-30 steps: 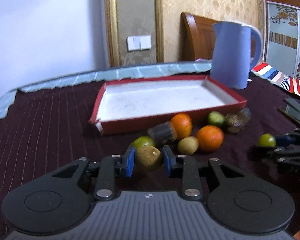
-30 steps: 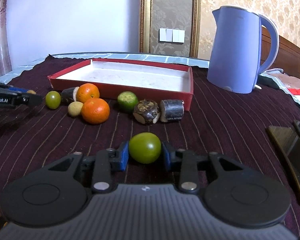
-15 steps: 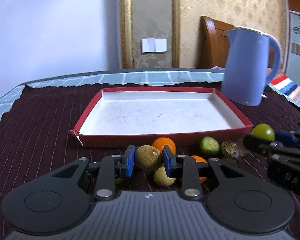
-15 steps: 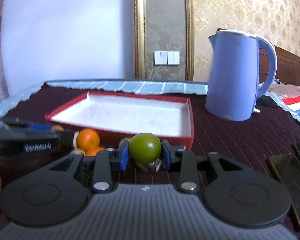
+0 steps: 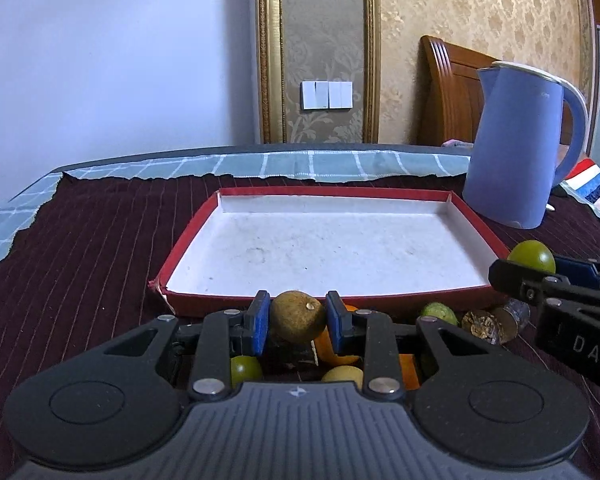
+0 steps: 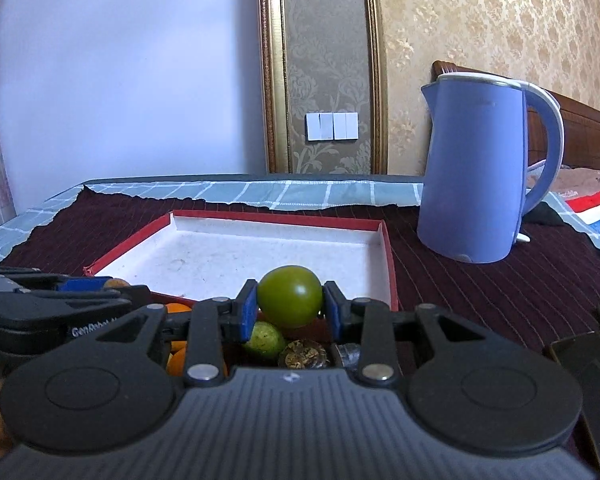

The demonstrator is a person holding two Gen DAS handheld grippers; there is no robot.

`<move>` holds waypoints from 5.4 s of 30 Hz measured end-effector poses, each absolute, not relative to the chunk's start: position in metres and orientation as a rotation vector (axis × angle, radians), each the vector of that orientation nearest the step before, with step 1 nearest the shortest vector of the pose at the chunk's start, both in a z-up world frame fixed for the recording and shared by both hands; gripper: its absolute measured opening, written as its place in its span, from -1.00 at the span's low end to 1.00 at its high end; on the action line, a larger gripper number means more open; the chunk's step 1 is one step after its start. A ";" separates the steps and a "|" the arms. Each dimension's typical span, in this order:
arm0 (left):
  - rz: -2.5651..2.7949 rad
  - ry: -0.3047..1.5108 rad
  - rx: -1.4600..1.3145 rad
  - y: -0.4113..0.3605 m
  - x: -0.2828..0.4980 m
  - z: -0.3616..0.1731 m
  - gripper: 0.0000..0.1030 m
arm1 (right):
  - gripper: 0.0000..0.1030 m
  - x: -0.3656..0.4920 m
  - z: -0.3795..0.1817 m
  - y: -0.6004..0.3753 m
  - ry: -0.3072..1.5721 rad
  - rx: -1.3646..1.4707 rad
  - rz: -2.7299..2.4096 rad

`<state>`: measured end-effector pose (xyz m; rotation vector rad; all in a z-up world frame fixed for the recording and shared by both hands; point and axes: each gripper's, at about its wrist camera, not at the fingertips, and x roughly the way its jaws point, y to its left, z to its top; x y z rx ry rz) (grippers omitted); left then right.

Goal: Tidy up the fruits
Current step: 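Carry the lime and longan over the red tray with both grippers, then open both grippers to drop the lime and longan into the tray, then grasp the dark cylindrical fruit with the right gripper while the left grasps a green lime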

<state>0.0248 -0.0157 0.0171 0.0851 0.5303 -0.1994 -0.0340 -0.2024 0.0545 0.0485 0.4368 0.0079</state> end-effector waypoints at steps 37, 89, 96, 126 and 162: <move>-0.129 0.570 0.132 -0.038 0.089 0.020 -0.43 | -0.37 0.020 0.053 -0.217 0.492 0.039 -0.002; -0.038 0.680 0.186 -0.049 0.193 -0.002 -0.43 | 0.55 0.124 0.037 -0.232 0.617 0.074 -0.076; -0.034 0.679 0.166 -0.047 0.185 0.003 -0.43 | 1.00 0.092 0.048 -0.232 0.571 0.120 -0.097; -0.087 0.522 0.021 0.054 0.019 0.008 0.61 | 1.00 -0.053 0.030 -0.233 0.461 0.047 -0.027; -0.156 0.588 0.158 0.035 0.032 -0.028 0.59 | 0.54 -0.017 0.004 -0.244 0.614 -0.103 -0.063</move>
